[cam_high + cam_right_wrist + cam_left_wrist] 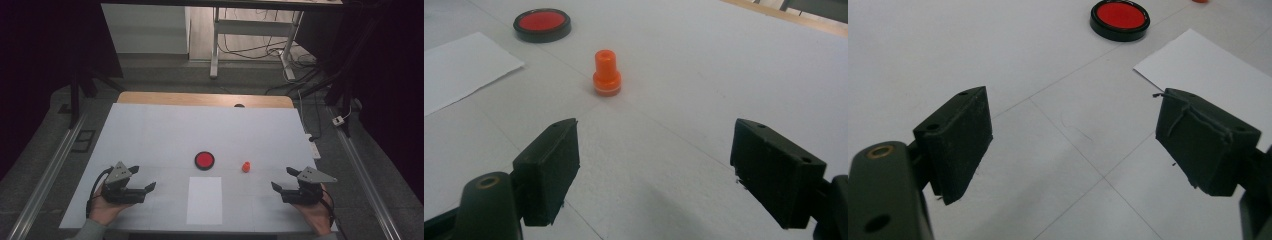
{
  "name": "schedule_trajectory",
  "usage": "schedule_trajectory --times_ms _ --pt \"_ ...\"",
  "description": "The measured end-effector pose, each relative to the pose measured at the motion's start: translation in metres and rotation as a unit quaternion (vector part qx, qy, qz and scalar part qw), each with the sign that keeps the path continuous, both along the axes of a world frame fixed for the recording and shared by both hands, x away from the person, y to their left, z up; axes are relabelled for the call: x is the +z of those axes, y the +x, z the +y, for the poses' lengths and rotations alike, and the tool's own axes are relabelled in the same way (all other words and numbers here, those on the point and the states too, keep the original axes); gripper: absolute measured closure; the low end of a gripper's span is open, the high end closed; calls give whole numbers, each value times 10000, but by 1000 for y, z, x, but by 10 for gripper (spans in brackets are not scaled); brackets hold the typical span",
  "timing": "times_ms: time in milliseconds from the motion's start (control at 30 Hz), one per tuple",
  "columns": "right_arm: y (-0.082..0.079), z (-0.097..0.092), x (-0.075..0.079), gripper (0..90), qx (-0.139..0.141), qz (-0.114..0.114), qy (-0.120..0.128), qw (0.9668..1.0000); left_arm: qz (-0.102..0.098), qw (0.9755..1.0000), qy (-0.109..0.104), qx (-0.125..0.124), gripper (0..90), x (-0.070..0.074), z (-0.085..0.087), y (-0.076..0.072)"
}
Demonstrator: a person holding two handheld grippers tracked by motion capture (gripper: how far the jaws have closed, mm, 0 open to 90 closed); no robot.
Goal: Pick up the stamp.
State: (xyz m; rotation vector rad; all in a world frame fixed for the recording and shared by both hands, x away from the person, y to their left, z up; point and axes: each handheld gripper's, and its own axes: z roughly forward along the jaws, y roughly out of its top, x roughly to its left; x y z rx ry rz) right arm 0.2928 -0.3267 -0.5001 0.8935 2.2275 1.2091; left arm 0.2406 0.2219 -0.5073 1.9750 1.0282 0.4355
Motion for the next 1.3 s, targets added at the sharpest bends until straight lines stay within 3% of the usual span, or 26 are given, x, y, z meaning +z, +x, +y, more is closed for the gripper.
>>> schedule_trajectory --times_ms 800,1300 --pt "-2 1 2 213 -34 -122 81 9999 54 10000 1 1 159 -2 0 -3" --pt "0 9 21 265 -26 -149 178 9997 36 10000 -2 5 163 -2 1 -2"
